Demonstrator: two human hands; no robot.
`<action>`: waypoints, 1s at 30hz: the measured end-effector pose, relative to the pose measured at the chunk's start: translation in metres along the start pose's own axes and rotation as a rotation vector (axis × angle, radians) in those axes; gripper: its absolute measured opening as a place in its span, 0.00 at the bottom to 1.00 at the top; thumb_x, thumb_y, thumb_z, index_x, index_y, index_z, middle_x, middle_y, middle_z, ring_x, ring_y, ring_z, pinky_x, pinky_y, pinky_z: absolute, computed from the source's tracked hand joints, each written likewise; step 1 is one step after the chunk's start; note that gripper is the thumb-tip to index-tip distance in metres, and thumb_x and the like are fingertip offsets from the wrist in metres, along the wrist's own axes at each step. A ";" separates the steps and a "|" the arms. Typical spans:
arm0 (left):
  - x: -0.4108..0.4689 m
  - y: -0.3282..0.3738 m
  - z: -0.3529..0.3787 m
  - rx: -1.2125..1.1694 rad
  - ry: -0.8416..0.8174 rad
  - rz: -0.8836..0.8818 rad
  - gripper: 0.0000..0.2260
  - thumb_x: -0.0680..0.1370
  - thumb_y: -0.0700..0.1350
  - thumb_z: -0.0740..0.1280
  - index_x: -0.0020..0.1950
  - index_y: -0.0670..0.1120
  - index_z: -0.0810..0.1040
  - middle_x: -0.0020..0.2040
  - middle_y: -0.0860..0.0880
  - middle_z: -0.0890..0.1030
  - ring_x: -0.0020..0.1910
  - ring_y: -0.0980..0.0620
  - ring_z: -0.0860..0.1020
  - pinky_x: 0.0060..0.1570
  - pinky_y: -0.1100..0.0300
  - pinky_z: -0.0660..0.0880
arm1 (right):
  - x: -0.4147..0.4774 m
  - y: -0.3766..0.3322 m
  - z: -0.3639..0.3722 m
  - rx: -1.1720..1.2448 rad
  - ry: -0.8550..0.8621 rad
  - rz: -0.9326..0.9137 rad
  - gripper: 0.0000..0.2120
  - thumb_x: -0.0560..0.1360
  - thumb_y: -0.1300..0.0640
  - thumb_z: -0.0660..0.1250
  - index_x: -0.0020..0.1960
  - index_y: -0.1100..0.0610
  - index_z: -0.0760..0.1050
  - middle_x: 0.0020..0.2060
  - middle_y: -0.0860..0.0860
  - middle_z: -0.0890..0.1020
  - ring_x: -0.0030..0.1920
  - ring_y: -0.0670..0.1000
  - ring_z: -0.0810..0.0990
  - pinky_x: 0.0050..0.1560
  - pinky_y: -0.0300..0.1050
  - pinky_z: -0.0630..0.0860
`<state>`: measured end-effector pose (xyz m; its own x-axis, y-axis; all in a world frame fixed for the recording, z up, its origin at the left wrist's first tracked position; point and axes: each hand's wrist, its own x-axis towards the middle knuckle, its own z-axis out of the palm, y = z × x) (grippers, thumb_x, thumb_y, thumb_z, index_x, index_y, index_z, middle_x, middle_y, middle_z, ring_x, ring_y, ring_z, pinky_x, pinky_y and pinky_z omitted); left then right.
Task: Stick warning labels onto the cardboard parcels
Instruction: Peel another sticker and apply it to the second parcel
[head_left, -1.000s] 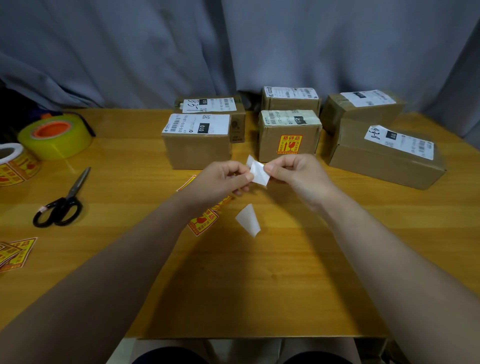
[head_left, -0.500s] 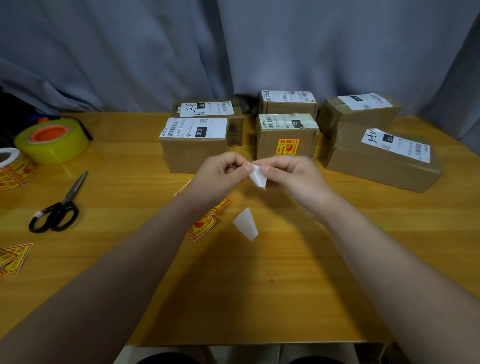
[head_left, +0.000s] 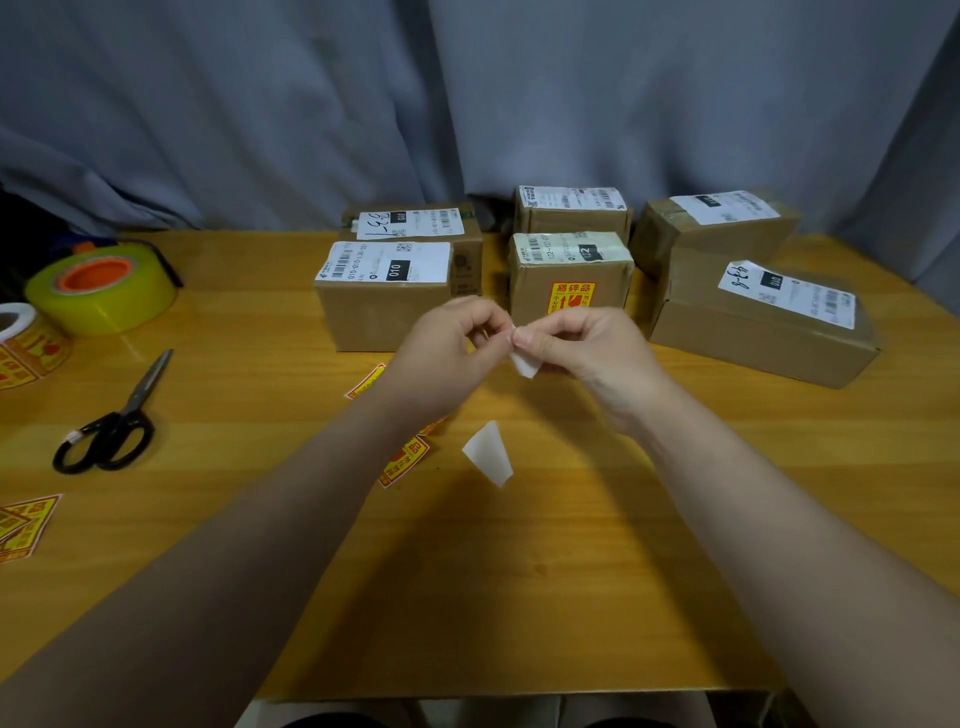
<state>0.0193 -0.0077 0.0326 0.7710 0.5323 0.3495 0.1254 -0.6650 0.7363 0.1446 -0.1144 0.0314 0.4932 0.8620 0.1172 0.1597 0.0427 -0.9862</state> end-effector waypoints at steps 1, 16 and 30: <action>0.000 0.000 0.000 0.011 -0.001 0.008 0.03 0.76 0.41 0.67 0.44 0.43 0.79 0.41 0.52 0.76 0.36 0.60 0.70 0.36 0.74 0.66 | 0.000 -0.001 0.000 0.002 0.006 0.010 0.03 0.69 0.60 0.73 0.41 0.60 0.82 0.32 0.49 0.83 0.35 0.44 0.81 0.38 0.34 0.76; -0.008 0.005 0.003 -0.370 0.055 -0.167 0.06 0.78 0.39 0.64 0.48 0.36 0.78 0.39 0.44 0.77 0.39 0.54 0.73 0.39 0.72 0.69 | 0.002 -0.002 0.022 0.202 0.205 0.129 0.10 0.75 0.58 0.68 0.35 0.57 0.78 0.28 0.49 0.79 0.32 0.46 0.76 0.37 0.38 0.73; -0.006 0.003 0.008 -0.465 0.105 -0.237 0.07 0.80 0.39 0.61 0.49 0.37 0.75 0.39 0.48 0.78 0.33 0.64 0.75 0.35 0.75 0.69 | 0.002 0.007 0.024 -0.002 0.143 -0.084 0.07 0.77 0.60 0.65 0.48 0.53 0.81 0.42 0.50 0.83 0.46 0.49 0.80 0.51 0.46 0.77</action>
<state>0.0201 -0.0173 0.0284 0.6855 0.7052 0.1808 -0.0195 -0.2305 0.9729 0.1261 -0.1006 0.0222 0.5946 0.7749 0.2143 0.2067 0.1102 -0.9722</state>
